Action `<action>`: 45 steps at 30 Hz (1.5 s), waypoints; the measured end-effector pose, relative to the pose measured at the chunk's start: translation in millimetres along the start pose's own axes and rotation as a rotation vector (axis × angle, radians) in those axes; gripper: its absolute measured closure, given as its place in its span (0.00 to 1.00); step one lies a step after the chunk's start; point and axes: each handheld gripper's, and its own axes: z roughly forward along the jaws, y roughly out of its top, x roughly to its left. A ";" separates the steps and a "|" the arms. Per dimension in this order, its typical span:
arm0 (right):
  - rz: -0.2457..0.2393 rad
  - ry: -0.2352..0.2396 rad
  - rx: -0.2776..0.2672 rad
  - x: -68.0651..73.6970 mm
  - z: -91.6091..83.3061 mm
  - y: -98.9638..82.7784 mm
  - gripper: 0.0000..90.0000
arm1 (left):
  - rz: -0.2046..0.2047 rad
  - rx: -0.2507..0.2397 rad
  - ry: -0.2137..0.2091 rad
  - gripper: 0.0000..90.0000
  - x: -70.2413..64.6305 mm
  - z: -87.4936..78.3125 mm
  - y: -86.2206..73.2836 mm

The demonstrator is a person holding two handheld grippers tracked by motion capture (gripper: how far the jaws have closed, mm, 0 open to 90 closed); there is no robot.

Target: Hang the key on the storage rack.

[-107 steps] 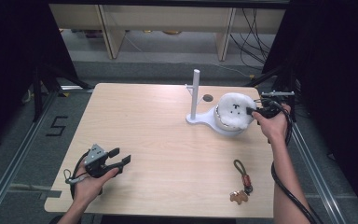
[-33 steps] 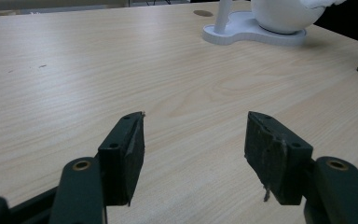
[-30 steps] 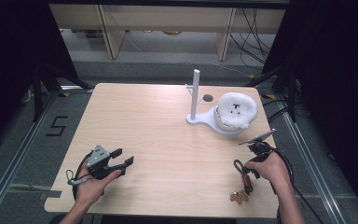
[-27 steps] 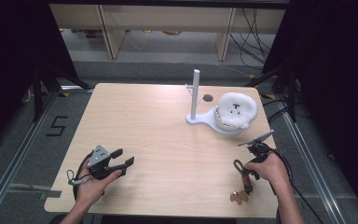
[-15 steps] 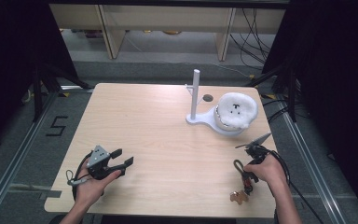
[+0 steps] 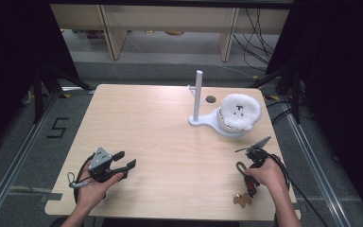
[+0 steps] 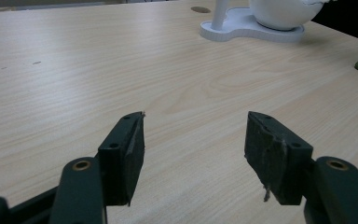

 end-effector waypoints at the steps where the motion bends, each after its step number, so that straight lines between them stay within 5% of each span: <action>1: 0.000 0.000 0.000 0.0 0.0 0.0 0.76 | 0.000 0.000 0.000 0.42 0.0 0.0 0.0; 15: 0.000 0.010 -0.005 5.2 -1.5 -1.1 0.87 | -0.004 0.002 0.000 0.42 0.2 -0.3 -0.9; 17: -0.053 0.034 -0.052 1.3 -0.6 -2.4 0.88 | -0.005 0.008 0.008 0.42 -0.1 -0.8 -1.0; 20: -0.068 0.044 -0.079 -1.2 -0.2 -4.8 0.88 | -0.005 0.008 0.007 0.42 0.0 -0.7 -1.1; 26: -0.040 0.037 -0.126 1.2 -4.8 -7.8 0.89 | -0.005 0.003 0.002 0.42 0.6 -0.5 -1.3; 45: -0.115 0.062 -0.339 19.5 -33.8 -8.7 0.89 | -0.002 0.008 0.013 0.42 0.4 -2.1 -1.1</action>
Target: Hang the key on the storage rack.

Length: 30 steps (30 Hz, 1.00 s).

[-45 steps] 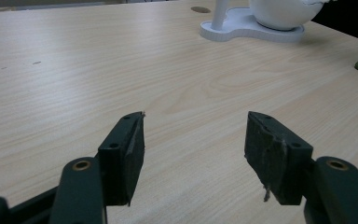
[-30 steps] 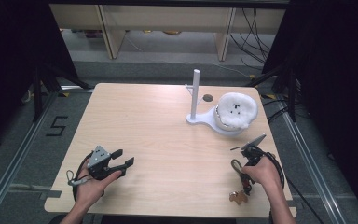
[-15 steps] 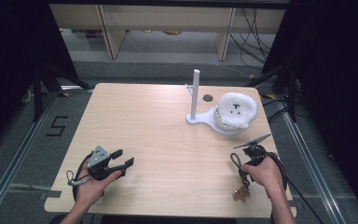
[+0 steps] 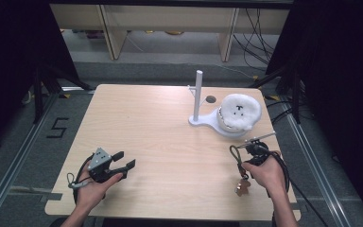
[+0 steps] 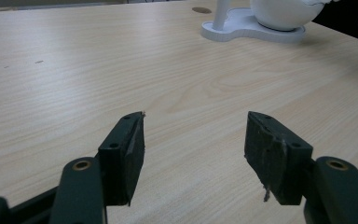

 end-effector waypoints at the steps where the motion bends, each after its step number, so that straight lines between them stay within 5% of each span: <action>1: -0.001 0.002 -0.012 0.4 -1.0 0.4 0.89 | -0.001 0.001 0.000 0.42 -0.2 0.2 -0.1; 6: 0.015 0.022 -0.048 3.0 -4.6 3.3 0.89 | 0.000 -0.003 -0.009 0.42 -1.5 1.9 -0.4; 9: -0.031 0.032 -0.095 1.9 -6.3 4.4 0.89 | 0.000 0.002 -0.007 0.42 -1.3 1.9 -0.8; 17: 0.003 0.068 -0.129 9.1 -5.6 7.2 0.89 | -0.001 -0.007 -0.012 0.42 -0.7 1.7 -0.9; 23: -0.059 0.082 -0.197 6.2 -5.6 10.3 0.89 | -0.001 -0.006 -0.010 0.42 -0.6 1.3 -1.6; 25: -0.015 0.080 -0.201 11.3 -6.7 10.7 0.89 | -0.002 -0.006 -0.009 0.42 -0.6 1.2 -1.9; 28: -0.009 0.124 -0.226 13.3 -8.3 12.4 0.89 | -0.003 -0.003 -0.008 0.42 -0.5 0.6 -2.7; 30: -0.022 0.109 -0.240 13.3 -7.7 13.4 0.89 | -0.005 -0.003 -0.006 0.42 -0.4 0.1 -3.2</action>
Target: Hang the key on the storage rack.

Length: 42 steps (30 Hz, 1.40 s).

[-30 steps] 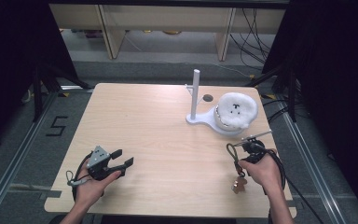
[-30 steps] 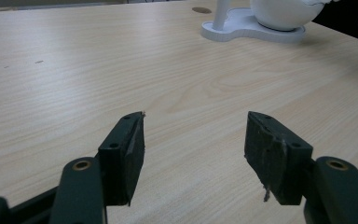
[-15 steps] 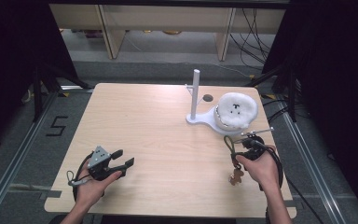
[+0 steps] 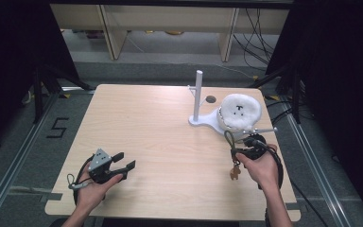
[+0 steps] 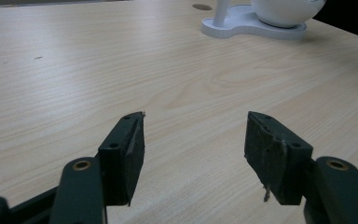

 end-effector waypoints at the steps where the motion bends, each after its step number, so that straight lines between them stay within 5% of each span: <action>1: 0.006 -0.001 -0.019 1.3 0.9 0.5 0.89 | 0.000 0.001 0.001 0.42 0.2 -0.3 -0.2; 3: 0.022 0.016 -0.017 3.6 0.3 2.2 0.89 | 0.001 0.003 0.004 0.42 0.6 -1.0 -0.4; 5: -0.034 -0.005 -0.049 0.0 2.9 3.7 0.89 | 0.001 0.008 0.013 0.42 0.6 -2.0 -0.4; 8: -0.041 0.003 -0.066 2.0 3.2 5.1 0.89 | -0.002 0.007 0.017 0.42 0.4 -2.6 -0.5; 10: -0.060 -0.050 -0.082 3.6 3.9 7.0 0.89 | 0.001 0.006 0.017 0.42 0.7 -3.2 -0.7; 12: -0.069 -0.049 -0.087 4.0 3.6 7.7 0.89 | 0.002 0.007 0.017 0.42 0.7 -3.4 -0.8; 14: 0.005 -0.011 -0.114 14.0 3.7 9.5 0.89 | 0.001 0.002 0.011 0.42 0.8 -3.2 -1.3; 22: -0.065 0.001 -0.186 15.9 7.3 16.7 0.89 | 0.001 -0.001 0.008 0.42 0.3 -3.3 -2.1; 33: -0.072 0.021 -0.237 27.1 12.8 26.9 0.89 | -0.002 0.003 0.019 0.42 0.4 -4.9 -2.2; 35: -0.028 0.030 -0.233 32.1 12.3 27.1 0.89 | -0.002 0.001 0.019 0.42 0.6 -4.9 -2.2; 42: -0.074 0.034 -0.293 37.0 16.1 37.0 0.88 | -0.004 0.000 0.020 0.42 1.2 -5.9 -2.1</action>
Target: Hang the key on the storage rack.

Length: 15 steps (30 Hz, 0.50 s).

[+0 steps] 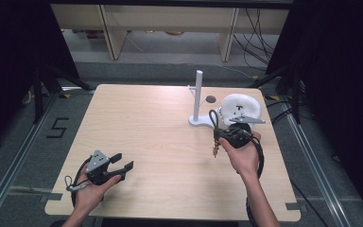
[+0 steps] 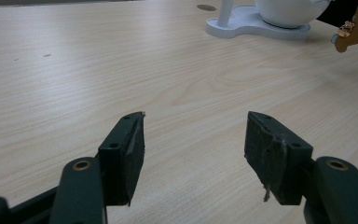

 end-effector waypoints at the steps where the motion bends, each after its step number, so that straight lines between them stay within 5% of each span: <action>1: 0.017 0.001 -0.001 2.4 0.6 0.8 0.89 | -0.002 0.000 0.002 0.42 -0.1 -0.2 0.0; 15: 0.011 0.023 -0.053 14.8 14.2 14.3 0.89 | 0.001 0.001 0.006 0.42 1.0 -1.7 0.2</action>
